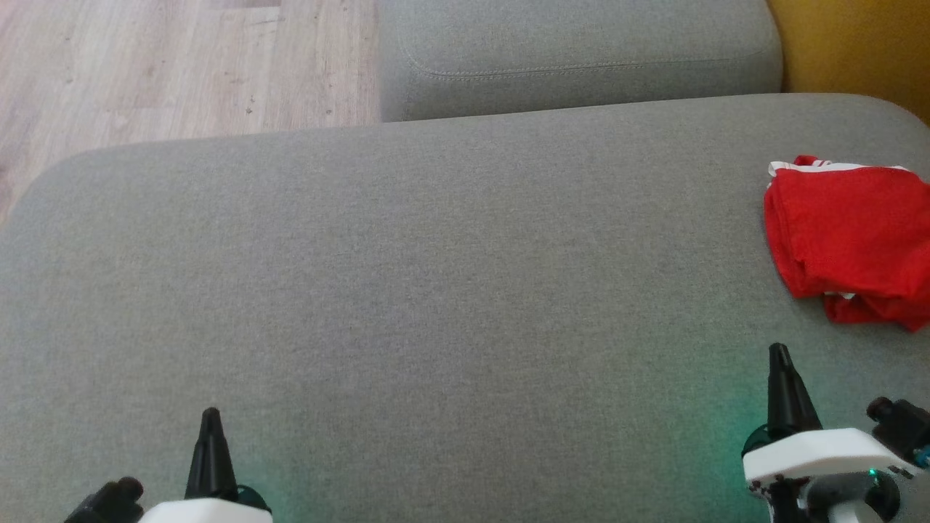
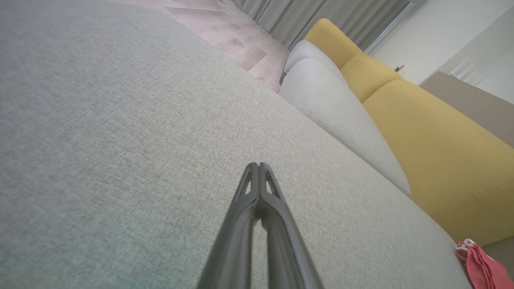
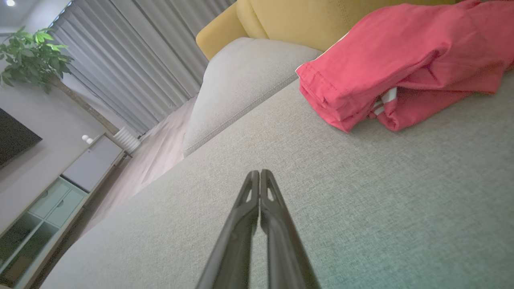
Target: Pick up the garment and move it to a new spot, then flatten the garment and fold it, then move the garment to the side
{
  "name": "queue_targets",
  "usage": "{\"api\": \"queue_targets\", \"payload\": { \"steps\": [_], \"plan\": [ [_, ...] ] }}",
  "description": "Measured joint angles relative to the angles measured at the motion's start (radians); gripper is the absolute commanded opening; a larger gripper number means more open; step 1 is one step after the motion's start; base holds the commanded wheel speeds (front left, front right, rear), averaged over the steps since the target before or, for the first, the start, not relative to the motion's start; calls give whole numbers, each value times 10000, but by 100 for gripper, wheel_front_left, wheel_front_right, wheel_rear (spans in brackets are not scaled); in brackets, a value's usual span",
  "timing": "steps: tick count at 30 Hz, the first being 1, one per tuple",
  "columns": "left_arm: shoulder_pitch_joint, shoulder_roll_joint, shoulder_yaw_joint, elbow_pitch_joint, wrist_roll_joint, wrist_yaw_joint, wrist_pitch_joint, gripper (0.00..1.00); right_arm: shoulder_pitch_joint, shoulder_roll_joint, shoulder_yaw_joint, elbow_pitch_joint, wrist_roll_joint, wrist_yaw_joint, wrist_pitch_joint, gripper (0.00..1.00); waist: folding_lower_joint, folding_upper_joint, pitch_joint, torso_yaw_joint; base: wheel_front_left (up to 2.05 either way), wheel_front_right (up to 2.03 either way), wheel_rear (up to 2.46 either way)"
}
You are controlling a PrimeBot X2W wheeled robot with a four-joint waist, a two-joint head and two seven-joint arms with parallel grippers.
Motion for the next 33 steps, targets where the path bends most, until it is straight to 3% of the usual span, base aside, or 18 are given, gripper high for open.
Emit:
{"api": "queue_targets", "payload": {
  "steps": [33],
  "plan": [
    [-548,-17,439,-111,-3733,-2,947,0,-296,0,-374,-130,4249,0,963,0,0,0,-48,-44,0,0,0]
  ]
}}
